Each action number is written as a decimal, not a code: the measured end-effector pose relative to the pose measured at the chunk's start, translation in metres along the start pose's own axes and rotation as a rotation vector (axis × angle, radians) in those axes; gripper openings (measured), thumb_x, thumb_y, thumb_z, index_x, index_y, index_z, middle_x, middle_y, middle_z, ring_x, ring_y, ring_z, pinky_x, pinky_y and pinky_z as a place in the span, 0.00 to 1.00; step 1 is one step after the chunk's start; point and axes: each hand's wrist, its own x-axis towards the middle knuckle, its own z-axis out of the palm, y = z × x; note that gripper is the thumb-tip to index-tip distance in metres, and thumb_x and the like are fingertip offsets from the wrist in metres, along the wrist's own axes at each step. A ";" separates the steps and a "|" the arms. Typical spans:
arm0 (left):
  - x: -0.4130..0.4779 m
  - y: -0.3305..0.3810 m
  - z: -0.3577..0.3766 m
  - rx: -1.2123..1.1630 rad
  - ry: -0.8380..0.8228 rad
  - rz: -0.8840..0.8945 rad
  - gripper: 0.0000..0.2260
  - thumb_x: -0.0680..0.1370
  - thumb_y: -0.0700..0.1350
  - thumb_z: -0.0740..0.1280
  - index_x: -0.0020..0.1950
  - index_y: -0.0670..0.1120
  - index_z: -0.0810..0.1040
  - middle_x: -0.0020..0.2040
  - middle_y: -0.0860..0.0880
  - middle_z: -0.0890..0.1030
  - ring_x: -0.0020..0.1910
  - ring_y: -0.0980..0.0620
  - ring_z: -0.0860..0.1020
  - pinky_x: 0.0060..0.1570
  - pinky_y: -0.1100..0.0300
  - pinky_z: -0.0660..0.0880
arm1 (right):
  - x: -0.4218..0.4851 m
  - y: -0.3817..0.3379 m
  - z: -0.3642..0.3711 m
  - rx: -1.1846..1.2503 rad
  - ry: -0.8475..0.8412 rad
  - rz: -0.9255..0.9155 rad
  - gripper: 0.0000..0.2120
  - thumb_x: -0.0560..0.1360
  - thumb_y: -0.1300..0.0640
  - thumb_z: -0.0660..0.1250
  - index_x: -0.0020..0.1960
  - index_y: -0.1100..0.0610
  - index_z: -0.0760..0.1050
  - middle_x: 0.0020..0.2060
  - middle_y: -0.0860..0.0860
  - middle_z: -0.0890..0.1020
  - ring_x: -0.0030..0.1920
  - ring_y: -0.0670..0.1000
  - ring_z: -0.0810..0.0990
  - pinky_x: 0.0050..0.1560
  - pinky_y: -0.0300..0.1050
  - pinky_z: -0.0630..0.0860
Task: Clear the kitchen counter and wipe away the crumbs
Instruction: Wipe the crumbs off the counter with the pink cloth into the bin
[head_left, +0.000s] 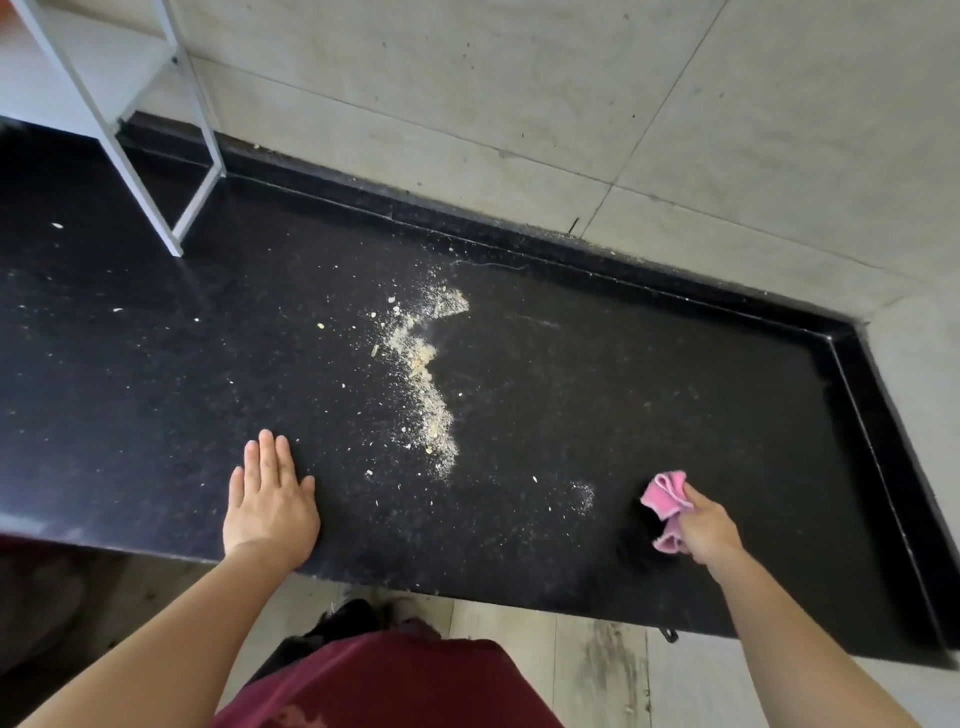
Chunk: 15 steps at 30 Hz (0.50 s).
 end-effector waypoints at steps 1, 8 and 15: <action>0.000 0.000 0.000 -0.007 -0.001 -0.007 0.26 0.82 0.50 0.40 0.75 0.40 0.35 0.76 0.44 0.35 0.76 0.47 0.36 0.74 0.53 0.39 | -0.001 0.009 0.004 -0.006 0.013 0.012 0.34 0.71 0.74 0.60 0.72 0.49 0.67 0.43 0.54 0.78 0.30 0.49 0.75 0.34 0.39 0.73; 0.001 0.001 0.004 -0.048 0.000 0.007 0.26 0.82 0.49 0.42 0.75 0.39 0.37 0.77 0.43 0.37 0.76 0.46 0.37 0.74 0.53 0.40 | -0.043 -0.010 0.086 -0.132 -0.072 -0.214 0.34 0.75 0.69 0.54 0.75 0.44 0.57 0.47 0.56 0.79 0.43 0.56 0.82 0.49 0.49 0.79; 0.003 -0.005 0.005 -0.067 -0.001 0.068 0.27 0.82 0.50 0.44 0.76 0.39 0.40 0.77 0.42 0.39 0.76 0.45 0.39 0.75 0.52 0.42 | -0.117 -0.070 0.185 -0.194 -0.299 -0.471 0.35 0.76 0.69 0.55 0.74 0.39 0.56 0.56 0.58 0.77 0.40 0.55 0.83 0.45 0.50 0.81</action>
